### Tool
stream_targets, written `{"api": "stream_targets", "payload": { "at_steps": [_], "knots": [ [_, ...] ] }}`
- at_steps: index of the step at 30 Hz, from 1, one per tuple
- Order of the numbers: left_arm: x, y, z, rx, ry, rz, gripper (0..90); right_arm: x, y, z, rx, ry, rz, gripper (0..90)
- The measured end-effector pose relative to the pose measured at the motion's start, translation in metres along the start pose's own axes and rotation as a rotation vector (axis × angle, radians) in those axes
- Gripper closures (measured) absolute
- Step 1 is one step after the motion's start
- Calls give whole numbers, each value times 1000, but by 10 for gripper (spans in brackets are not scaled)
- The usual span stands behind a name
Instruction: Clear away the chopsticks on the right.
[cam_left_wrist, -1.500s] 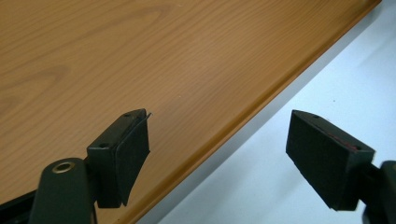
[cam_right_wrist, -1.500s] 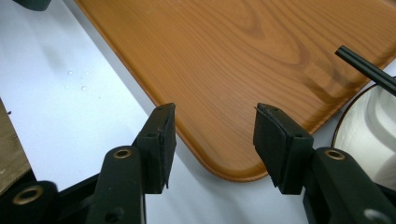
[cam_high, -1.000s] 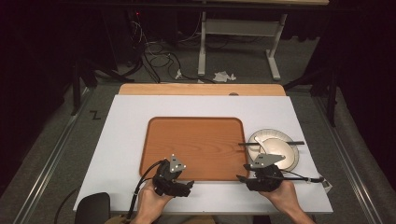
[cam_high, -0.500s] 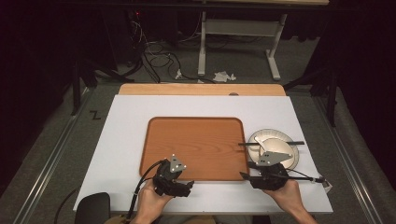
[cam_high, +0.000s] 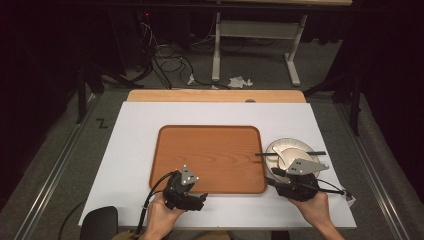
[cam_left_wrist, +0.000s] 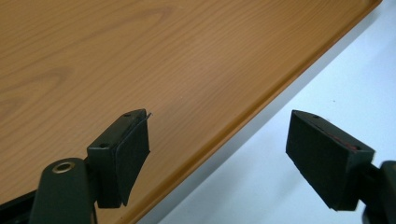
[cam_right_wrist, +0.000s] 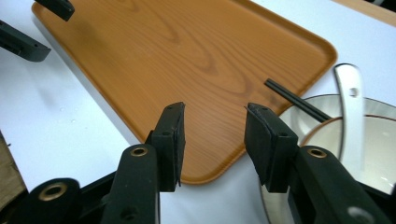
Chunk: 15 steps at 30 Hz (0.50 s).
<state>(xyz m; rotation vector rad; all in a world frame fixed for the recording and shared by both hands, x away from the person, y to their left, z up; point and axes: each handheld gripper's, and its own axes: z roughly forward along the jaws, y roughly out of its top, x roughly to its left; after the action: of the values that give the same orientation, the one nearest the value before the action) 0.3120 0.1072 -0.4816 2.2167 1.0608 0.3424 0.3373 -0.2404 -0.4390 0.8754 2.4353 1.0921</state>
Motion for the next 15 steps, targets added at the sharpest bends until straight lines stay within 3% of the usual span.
{"api": "stream_targets", "payload": {
  "at_steps": [15],
  "knots": [
    [2, 0, -2, -5, 2, -10, 217, -28, 1, -20, -9, -55, 42, 603]
  ]
}}
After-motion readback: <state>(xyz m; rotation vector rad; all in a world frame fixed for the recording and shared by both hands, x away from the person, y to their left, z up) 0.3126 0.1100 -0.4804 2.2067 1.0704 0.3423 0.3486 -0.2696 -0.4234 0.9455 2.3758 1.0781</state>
